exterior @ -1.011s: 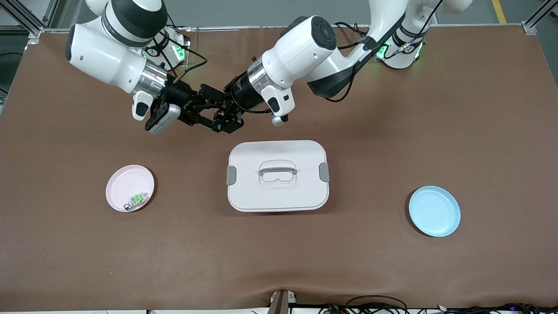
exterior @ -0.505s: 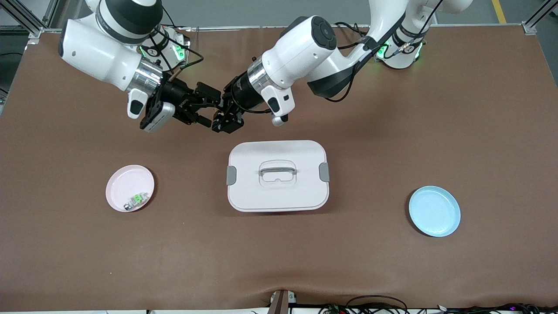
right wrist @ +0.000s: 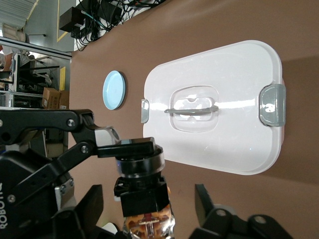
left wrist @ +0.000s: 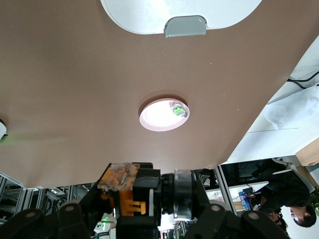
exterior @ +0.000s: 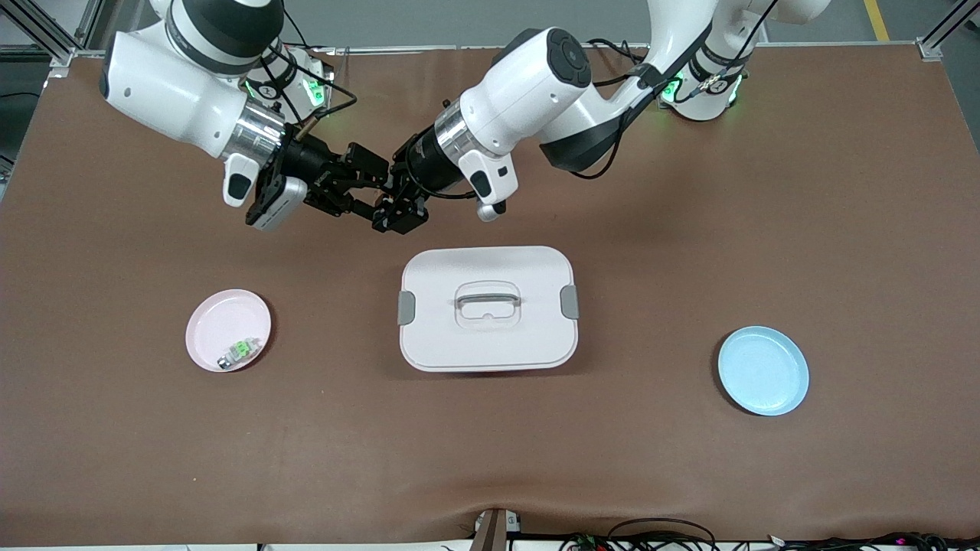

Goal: Transfer orange switch to right arm and place
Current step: 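Close the right gripper on the orange switch beside the left gripper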

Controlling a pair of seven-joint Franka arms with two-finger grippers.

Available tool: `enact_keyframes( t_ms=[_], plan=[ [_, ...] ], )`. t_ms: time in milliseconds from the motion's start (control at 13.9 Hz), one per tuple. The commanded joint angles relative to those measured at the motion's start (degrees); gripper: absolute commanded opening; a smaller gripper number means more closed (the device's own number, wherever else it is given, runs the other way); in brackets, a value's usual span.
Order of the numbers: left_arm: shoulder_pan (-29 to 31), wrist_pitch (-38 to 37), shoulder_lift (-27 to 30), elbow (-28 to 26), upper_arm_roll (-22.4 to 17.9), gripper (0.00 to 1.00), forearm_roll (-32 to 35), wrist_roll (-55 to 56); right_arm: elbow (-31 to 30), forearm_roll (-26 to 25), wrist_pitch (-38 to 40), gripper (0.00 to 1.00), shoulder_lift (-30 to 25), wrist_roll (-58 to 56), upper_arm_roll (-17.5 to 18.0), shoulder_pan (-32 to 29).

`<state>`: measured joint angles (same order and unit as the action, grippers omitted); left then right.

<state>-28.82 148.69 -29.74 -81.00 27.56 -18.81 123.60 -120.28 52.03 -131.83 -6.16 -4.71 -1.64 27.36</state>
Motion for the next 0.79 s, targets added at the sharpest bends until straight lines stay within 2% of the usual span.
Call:
enact_keyframes(
  t_ms=[0,144,217,289,361,722],
  plan=[
    [-0.28,1.25,0.12,0.14,-0.05,0.1,1.06,0.76,-0.74,0.53,0.17,0.79,-0.87,-0.04,-0.03,0.23],
    [-0.28,1.25,0.12,0.14,-0.05,0.1,1.06,0.76,-0.83,0.35,0.08,0.56,-0.87,-0.21,-0.03,0.32],
    [-0.28,1.25,0.12,0.14,-0.05,0.1,1.06,0.76,-0.83,0.27,0.08,0.4,-0.87,-0.21,-0.03,0.41],
    [-0.28,1.25,0.12,0.14,-0.05,0.1,1.06,0.76,-0.92,0.27,0.08,0.16,-0.87,-0.21,-0.03,0.41],
    [-0.28,1.25,0.12,0.14,-0.05,0.1,1.06,0.76,-0.83,0.27,0.08,0.0,-0.87,0.31,0.06,0.41],
    [-0.36,1.25,0.12,0.14,-0.05,0.1,1.06,0.76,-0.66,0.27,0.43,0.0,-0.78,0.23,0.06,0.32]
  ],
)
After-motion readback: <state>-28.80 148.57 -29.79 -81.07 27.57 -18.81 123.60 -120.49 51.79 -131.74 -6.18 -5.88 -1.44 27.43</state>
